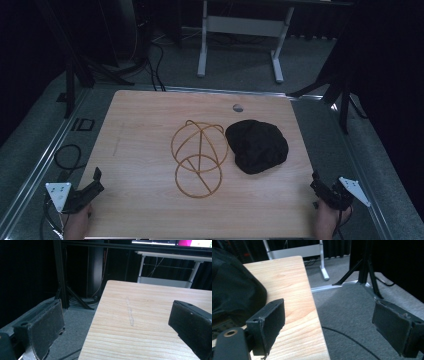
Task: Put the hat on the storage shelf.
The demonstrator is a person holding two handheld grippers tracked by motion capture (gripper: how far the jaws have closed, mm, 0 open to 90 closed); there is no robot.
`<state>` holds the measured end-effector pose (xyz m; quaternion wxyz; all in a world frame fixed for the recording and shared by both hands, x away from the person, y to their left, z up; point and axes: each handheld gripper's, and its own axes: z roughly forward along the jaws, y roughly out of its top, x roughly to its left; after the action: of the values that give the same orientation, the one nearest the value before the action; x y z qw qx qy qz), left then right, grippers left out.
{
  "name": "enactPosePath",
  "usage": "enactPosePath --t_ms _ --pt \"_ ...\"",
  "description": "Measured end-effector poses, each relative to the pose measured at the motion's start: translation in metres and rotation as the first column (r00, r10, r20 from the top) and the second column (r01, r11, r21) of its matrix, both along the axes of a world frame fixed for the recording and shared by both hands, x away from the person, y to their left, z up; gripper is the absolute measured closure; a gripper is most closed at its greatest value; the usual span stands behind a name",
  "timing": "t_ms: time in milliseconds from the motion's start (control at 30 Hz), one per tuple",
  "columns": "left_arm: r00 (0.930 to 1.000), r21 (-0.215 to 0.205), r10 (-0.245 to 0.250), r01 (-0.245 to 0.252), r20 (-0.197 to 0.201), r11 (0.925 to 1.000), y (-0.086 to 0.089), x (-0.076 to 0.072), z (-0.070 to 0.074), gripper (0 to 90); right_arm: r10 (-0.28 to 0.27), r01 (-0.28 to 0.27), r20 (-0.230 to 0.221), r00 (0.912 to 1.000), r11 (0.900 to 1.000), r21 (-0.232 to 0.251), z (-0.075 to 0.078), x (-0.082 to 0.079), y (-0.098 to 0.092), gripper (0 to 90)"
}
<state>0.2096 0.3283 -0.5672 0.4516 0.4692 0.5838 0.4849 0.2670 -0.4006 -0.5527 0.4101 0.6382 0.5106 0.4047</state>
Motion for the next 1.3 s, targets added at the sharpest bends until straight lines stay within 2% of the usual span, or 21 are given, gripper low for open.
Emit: enactPosePath --t_ms 233,267,300,400,433,467,533,633,733,767,800,833,867,900,1033,1100,1200,1233,1300 --pt "1.0000 0.001 0.002 -0.002 -0.004 1.0000 0.000 0.000 0.000 0.5 0.019 -0.019 -0.008 0.9998 0.999 -0.025 0.003 0.001 0.002 12.7" --pt "1.0000 0.001 0.001 -0.001 -0.004 1.0000 0.000 0.000 0.000 0.5 0.054 -0.054 -0.012 0.9985 0.998 -0.022 0.006 0.002 0.002 12.3" --pt "1.0000 0.001 0.001 -0.001 -0.004 1.0000 0.000 0.000 0.000 0.5 0.058 -0.058 -0.014 0.9982 0.998 -0.022 0.008 0.003 0.003 12.3" --pt "1.0000 0.001 0.002 -0.002 -0.005 1.0000 0.000 0.000 0.000 0.5 0.130 -0.130 -0.049 0.9903 0.991 0.013 0.015 0.007 0.005 12.4" --pt "1.0000 0.001 0.002 -0.002 -0.005 1.0000 0.000 0.000 0.000 0.5 0.139 -0.137 -0.055 0.9888 0.990 0.032 0.017 0.007 0.006 12.3" --pt "1.0000 0.001 0.003 -0.002 -0.005 1.0000 0.000 0.000 0.000 0.5 0.162 -0.159 -0.055 0.9852 0.985 0.068 0.020 0.008 0.006 12.2" --pt "1.0000 0.001 0.003 -0.003 -0.005 1.0000 0.000 0.000 0.000 0.5 0.190 -0.185 -0.050 0.9806 0.978 0.095 0.027 0.009 0.008 12.1" --pt "1.0000 0.001 0.002 -0.002 -0.003 1.0000 0.000 0.000 0.000 0.5 0.219 -0.216 -0.035 0.9752 0.974 0.069 0.037 0.012 0.012 12.1" --pt "1.0000 -0.002 0.000 0.000 -0.004 1.0000 0.000 0.000 0.000 0.5 0.244 -0.241 -0.027 0.9695 0.968 0.066 0.045 0.015 0.014 12.1" --pt "1.0000 -0.003 0.001 -0.001 -0.004 1.0000 0.000 0.000 0.000 0.5 0.285 -0.283 -0.028 0.9581 0.957 0.067 0.054 0.019 0.019 11.7" --pt "1.0000 -0.003 0.000 0.000 -0.004 1.0000 0.000 0.000 0.000 0.5 0.303 -0.301 -0.025 0.9527 0.952 0.062 0.058 0.020 0.022 11.7" --pt "1.0000 -0.003 0.000 0.000 -0.004 1.0000 0.000 0.000 0.000 0.5 0.303 -0.301 -0.025 0.9527 0.952 0.062 0.058 0.020 0.022 11.7" --pt "1.0000 -0.003 0.002 -0.002 -0.005 1.0000 0.000 0.000 0.000 0.5 0.317 -0.316 -0.023 0.9481 0.947 0.056 0.061 0.021 0.025 11.7" --pt "1.0000 -0.003 0.002 -0.002 -0.006 1.0000 0.000 0.000 0.000 0.5 0.349 -0.348 -0.024 0.9367 0.937 0.041 0.068 0.023 0.032 11.7" --pt "1.0000 -0.001 0.002 -0.002 -0.004 1.0000 0.000 0.000 0.000 0.5 0.424 -0.424 -0.018 0.9054 0.906 0.020 0.082 0.029 0.045 11.7" --pt "1.0000 -0.004 0.000 0.000 -0.003 1.0000 0.001 0.000 0.000 0.5 0.477 -0.477 -0.016 0.8785 0.879 0.020 0.089 0.033 0.051 11.7" --pt "1.0000 -0.006 -0.001 0.001 -0.003 1.0000 0.001 0.000 0.000 0.5 0.548 -0.548 -0.029 0.8362 0.836 -0.008 0.097 0.039 0.062 11.7" --pt "1.0000 -0.005 -0.002 0.002 -0.004 1.0000 0.001 0.000 0.000 0.5 0.565 -0.566 -0.036 0.8245 0.824 -0.025 0.099 0.041 0.066 11.7" --pt "1.0000 -0.005 -0.003 0.003 -0.002 1.0000 0.001 0.000 0.000 0.5 0.589 -0.590 -0.041 0.8073 0.806 -0.047 0.101 0.044 0.073 11.7"
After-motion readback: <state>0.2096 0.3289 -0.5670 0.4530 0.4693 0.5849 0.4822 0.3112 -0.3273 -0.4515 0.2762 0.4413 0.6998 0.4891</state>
